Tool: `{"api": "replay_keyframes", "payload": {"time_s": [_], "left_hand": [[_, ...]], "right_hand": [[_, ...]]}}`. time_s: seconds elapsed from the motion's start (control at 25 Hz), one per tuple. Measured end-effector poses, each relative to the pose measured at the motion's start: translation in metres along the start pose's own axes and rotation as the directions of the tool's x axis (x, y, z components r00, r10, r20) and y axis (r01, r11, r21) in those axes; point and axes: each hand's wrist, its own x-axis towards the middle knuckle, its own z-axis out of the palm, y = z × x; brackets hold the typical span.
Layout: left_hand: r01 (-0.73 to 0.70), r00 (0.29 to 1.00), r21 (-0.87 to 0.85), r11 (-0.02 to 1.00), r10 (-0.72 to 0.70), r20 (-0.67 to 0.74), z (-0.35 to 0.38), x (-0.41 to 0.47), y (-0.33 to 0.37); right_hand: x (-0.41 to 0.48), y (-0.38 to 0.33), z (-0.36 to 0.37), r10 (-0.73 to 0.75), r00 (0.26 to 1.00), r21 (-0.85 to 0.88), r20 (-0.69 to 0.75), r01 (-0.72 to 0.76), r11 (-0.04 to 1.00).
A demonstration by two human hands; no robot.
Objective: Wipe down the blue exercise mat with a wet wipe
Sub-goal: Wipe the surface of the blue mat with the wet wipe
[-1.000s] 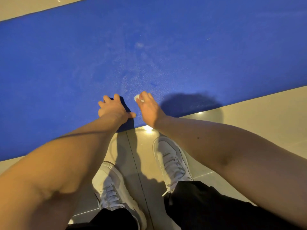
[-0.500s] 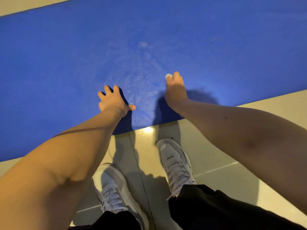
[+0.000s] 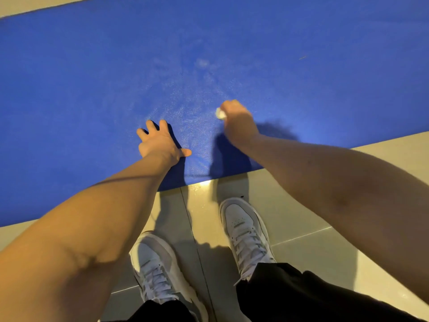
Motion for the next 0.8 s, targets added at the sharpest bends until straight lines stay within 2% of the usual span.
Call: {"api": "replay_keyframes", "payload": {"time_s": [0.16, 0.2, 0.24, 0.36, 0.48, 0.56, 0.64, 0.72, 0.8], "left_hand": [[0.000, 1.000, -0.001, 1.000, 0.000, 0.000, -0.001, -0.001, 0.001], [0.002, 1.000, -0.001, 1.000, -0.002, 0.003, -0.002, -0.002, 0.001], [0.005, 1.000, -0.001, 1.000, -0.005, 0.004, -0.002, -0.002, 0.002], [-0.003, 1.000, -0.004, 1.000, 0.003, 0.006, -0.003, -0.003, 0.002], [-0.011, 1.000, -0.042, 0.999, 0.011, 0.016, -0.003, -0.003, -0.001], [-0.016, 1.000, -0.051, 0.999, 0.018, 0.025, -0.004, 0.000, -0.002], [-0.021, 1.000, -0.068, 0.997, 0.022, 0.009, -0.007, 0.002, 0.000], [-0.018, 0.998, -0.064, 0.998, 0.014, -0.054, -0.013, 0.009, 0.000], [-0.036, 0.994, -0.044, 0.998, 0.031, -0.105, -0.018, 0.017, -0.002]], "right_hand": [[0.015, 0.027, -0.021, 0.175, 0.974, -0.242, -0.142, -0.206, 0.948], [0.016, 0.024, -0.017, 0.219, 0.963, -0.196, -0.154, -0.247, 0.949], [0.014, 0.015, -0.011, 0.207, 0.970, -0.171, -0.128, -0.227, 0.959], [0.002, -0.024, 0.022, 0.024, 0.999, -0.103, -0.031, -0.027, 0.994], [-0.004, -0.063, 0.038, -0.134, 0.982, -0.033, 0.135, 0.140, 0.990], [-0.006, -0.063, 0.037, -0.166, 0.971, -0.014, 0.171, 0.171, 0.985], [-0.001, -0.044, 0.030, -0.199, 0.974, -0.036, 0.110, 0.204, 0.978], [0.021, -0.014, 0.007, -0.090, 0.992, -0.093, 0.085, 0.098, 0.991], [0.036, 0.006, -0.019, 0.115, 0.993, -0.131, -0.009, -0.115, 0.985]]}}
